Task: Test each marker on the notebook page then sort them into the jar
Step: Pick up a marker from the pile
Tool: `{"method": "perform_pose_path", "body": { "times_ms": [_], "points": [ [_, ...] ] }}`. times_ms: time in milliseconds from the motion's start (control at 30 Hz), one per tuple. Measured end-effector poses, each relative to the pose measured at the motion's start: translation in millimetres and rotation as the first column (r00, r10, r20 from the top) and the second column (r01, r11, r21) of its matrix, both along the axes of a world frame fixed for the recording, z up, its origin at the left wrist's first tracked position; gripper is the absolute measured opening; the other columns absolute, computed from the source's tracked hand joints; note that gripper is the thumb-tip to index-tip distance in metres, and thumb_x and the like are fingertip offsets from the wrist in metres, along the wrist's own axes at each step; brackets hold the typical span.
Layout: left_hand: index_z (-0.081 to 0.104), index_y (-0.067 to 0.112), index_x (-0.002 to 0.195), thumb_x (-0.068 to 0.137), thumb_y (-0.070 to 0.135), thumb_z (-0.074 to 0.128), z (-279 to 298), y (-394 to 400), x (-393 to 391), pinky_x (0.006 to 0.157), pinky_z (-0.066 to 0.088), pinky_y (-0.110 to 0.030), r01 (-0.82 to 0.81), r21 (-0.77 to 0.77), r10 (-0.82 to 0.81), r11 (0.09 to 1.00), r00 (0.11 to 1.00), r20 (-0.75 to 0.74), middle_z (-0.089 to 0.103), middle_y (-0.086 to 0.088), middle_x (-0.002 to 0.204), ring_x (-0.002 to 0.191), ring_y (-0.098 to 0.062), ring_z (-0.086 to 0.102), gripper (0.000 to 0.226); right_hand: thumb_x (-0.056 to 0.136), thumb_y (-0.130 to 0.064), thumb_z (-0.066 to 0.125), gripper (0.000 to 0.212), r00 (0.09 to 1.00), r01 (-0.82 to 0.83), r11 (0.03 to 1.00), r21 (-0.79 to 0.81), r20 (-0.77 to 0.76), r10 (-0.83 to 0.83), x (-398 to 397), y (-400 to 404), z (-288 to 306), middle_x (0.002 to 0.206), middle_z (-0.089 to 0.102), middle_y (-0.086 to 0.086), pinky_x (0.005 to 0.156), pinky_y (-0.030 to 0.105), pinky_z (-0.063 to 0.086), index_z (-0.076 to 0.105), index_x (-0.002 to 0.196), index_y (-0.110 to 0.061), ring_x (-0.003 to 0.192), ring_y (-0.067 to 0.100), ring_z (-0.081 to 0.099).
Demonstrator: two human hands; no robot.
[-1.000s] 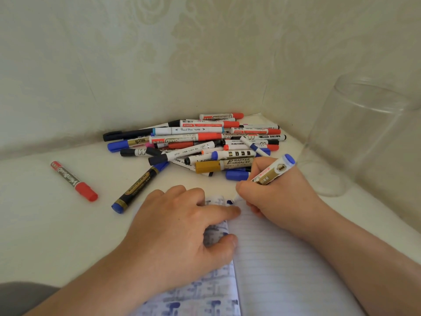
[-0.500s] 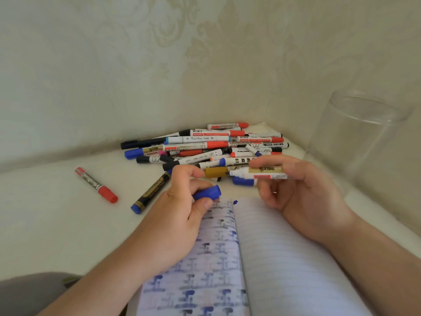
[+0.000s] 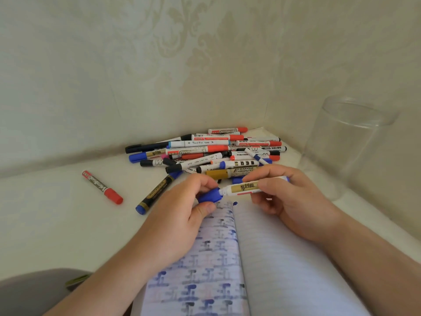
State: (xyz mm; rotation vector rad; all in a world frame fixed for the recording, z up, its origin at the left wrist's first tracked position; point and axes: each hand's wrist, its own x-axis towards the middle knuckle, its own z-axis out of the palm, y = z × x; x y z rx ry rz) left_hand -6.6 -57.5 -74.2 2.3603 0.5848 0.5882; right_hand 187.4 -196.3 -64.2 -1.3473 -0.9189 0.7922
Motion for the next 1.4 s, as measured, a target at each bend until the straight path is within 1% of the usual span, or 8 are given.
{"method": "perform_pose_path", "body": {
  "times_ms": [433,667,800,1033,1100,1200,1300,1400],
  "points": [
    [0.057,0.05,0.125,0.1,0.028,0.062,-5.4,3.6,0.3,0.091,0.047,-0.018,-0.011,0.07,0.01,0.998,1.0,0.016,0.06,0.03,0.117,0.112,0.005,0.054,0.034,0.097,-0.014,0.072,0.02,0.968,0.034,0.997,-0.071,0.249,-0.015,-1.9,-6.0,-0.6,0.067,0.068,0.002,0.058,0.033,0.039,0.083,0.1,-0.03,0.062,0.019,0.048],
    [0.069,0.047,0.116,0.098,0.017,0.066,-4.6,7.3,-3.3,0.084,0.04,-0.002,-0.019,-0.075,0.028,0.997,0.992,0.119,0.066,0.034,0.109,0.107,0.01,0.059,0.036,0.09,-0.047,0.057,0.028,0.871,-0.019,0.987,-0.158,0.483,0.094,-3.0,-9.6,0.3,0.081,0.073,-0.009,0.058,0.021,0.04,0.072,0.114,-0.048,0.06,0.006,0.047],
    [0.069,0.049,0.113,0.097,0.014,0.067,-3.1,5.8,-4.4,0.083,0.041,-0.003,-0.017,-0.07,0.026,0.997,0.991,0.133,0.065,0.037,0.109,0.105,0.01,0.06,0.038,0.093,-0.047,0.053,0.026,0.827,-0.037,0.989,-0.14,0.552,0.109,-5.9,-8.6,0.0,0.086,0.07,-0.01,0.076,0.022,0.049,0.068,0.11,-0.059,0.081,0.013,0.062],
    [0.07,0.048,0.111,0.097,0.014,0.068,-1.8,5.1,-5.2,0.081,0.043,-0.003,-0.023,-0.035,0.027,0.999,0.993,0.118,0.068,0.032,0.101,0.101,0.008,0.061,0.037,0.106,-0.02,0.057,0.037,0.777,-0.063,0.981,-0.182,0.608,0.163,-14.5,-11.9,6.3,0.112,0.063,-0.047,0.092,0.002,0.039,0.061,0.115,-0.055,0.113,-0.016,0.058],
    [0.07,0.049,0.109,0.095,0.018,0.072,-0.9,3.1,-3.7,0.083,0.047,-0.008,-0.012,-0.037,0.015,0.999,0.997,0.077,0.067,0.032,0.1,0.099,0.008,0.062,0.035,0.103,-0.028,0.064,0.028,0.593,-0.003,0.985,-0.175,0.792,0.142,-12.8,-12.0,11.0,0.107,0.07,-0.031,0.091,0.015,0.046,0.067,0.111,-0.055,0.105,-0.004,0.062],
    [0.064,0.05,0.121,0.093,0.03,0.073,-2.4,-0.4,-1.2,0.091,0.054,-0.027,0.064,0.097,-0.066,0.993,0.998,0.016,0.062,0.031,0.112,0.104,0.005,0.06,0.036,0.097,-0.048,0.056,0.014,0.087,0.16,0.97,-0.185,0.981,0.172,-17.2,-4.5,13.3,0.094,0.062,-0.018,0.084,0.04,0.043,0.065,0.103,-0.039,0.094,0.011,0.047],
    [0.033,0.052,0.131,0.084,0.058,0.072,1.0,-4.8,-5.4,0.092,0.051,-0.025,0.092,0.129,-0.094,0.987,0.996,0.01,0.033,0.025,0.131,0.113,0.006,0.048,0.062,0.094,-0.05,0.043,0.029,0.077,0.224,0.971,-0.078,0.995,0.063,-14.6,-12.2,28.7,0.096,0.057,-0.013,0.081,0.041,0.041,0.066,0.098,-0.032,0.095,0.019,0.048],
    [0.021,0.059,0.128,0.08,0.082,0.055,6.6,-13.7,-7.6,0.099,0.038,-0.021,0.216,0.239,-0.166,0.947,0.963,-0.211,0.017,0.03,0.133,0.121,0.01,0.031,0.063,0.097,-0.04,0.058,0.022,0.186,0.348,0.917,0.196,0.944,-0.272,8.4,-41.2,70.4,0.091,0.051,-0.006,0.077,0.031,0.036,0.072,0.091,-0.024,0.09,0.017,0.047]
  ]
}}
